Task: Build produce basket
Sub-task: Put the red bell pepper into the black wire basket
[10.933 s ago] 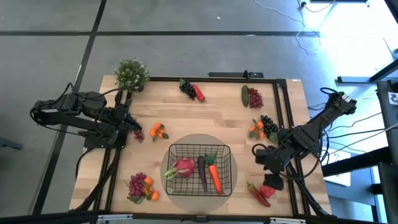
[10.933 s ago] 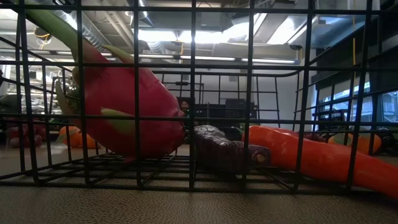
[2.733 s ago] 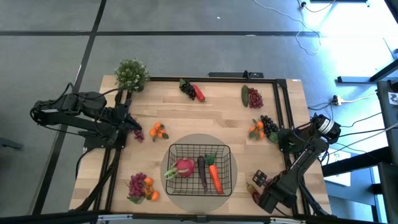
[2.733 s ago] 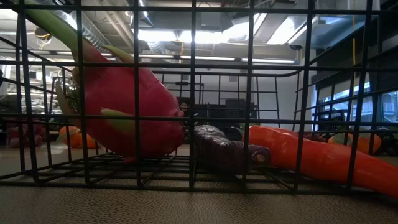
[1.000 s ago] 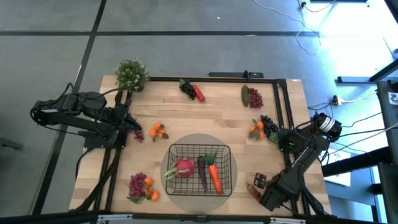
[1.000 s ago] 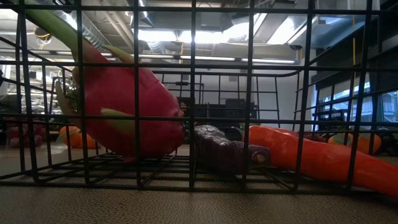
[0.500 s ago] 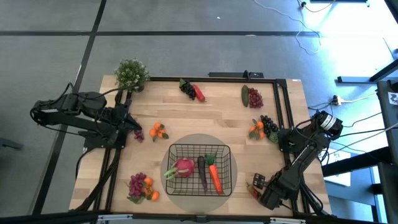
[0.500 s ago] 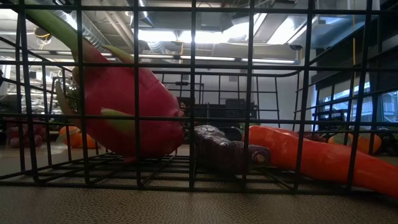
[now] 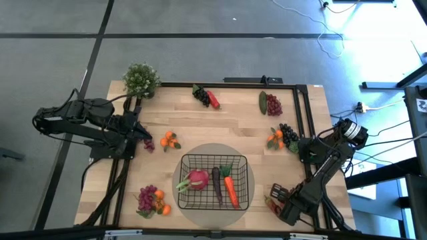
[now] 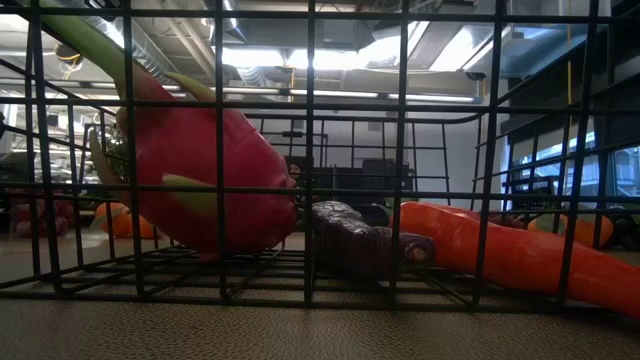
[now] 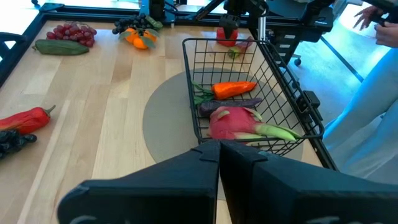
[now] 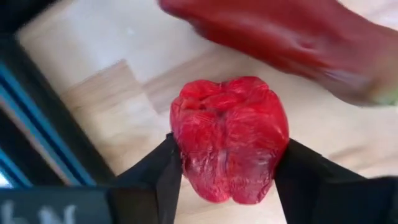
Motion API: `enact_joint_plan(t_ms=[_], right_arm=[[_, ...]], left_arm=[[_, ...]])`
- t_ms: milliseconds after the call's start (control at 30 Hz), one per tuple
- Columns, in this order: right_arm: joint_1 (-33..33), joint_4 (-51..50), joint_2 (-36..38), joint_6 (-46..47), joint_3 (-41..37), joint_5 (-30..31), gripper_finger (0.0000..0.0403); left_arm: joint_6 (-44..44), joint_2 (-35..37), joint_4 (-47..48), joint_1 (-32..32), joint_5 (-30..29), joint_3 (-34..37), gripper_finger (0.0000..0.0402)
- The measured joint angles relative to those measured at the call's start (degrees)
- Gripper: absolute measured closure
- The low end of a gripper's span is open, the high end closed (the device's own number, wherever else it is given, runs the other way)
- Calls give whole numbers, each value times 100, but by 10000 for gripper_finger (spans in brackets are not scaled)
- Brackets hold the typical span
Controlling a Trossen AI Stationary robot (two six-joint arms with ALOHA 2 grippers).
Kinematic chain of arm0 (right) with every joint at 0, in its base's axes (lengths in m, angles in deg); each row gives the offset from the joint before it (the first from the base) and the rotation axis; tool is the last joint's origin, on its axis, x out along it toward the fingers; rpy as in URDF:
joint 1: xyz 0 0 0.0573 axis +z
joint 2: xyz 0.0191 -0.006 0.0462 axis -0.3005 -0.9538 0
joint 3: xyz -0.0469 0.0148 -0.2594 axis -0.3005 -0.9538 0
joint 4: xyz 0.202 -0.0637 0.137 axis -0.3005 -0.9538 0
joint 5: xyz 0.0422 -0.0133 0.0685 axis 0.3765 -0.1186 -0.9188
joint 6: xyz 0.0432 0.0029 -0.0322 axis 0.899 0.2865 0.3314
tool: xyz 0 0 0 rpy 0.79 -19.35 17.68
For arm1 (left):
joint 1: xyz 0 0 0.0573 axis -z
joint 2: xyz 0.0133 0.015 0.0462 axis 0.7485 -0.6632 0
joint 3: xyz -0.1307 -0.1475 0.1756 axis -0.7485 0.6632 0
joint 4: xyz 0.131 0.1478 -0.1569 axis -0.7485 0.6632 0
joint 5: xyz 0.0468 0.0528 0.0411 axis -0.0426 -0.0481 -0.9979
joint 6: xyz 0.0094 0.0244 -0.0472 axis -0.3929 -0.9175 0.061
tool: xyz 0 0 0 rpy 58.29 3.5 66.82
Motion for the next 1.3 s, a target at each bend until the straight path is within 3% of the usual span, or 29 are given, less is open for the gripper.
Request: enact_joint_plan(t_ms=[333,833,1167,1300], right_arm=[[2,32,1,393,4,400,159],[22,228,-9,692,-2,398,153],[24,310,-9,1029,-5,486,205],[-43,238,-9,1574,0,488,223]], left_arm=[[-1,-1,-1,1,0,0,401],[0,-1,0,-1,0,0,401],[0,-1,-2,-1,0,0,401],[0,-1,0,-1,2,0,401]])
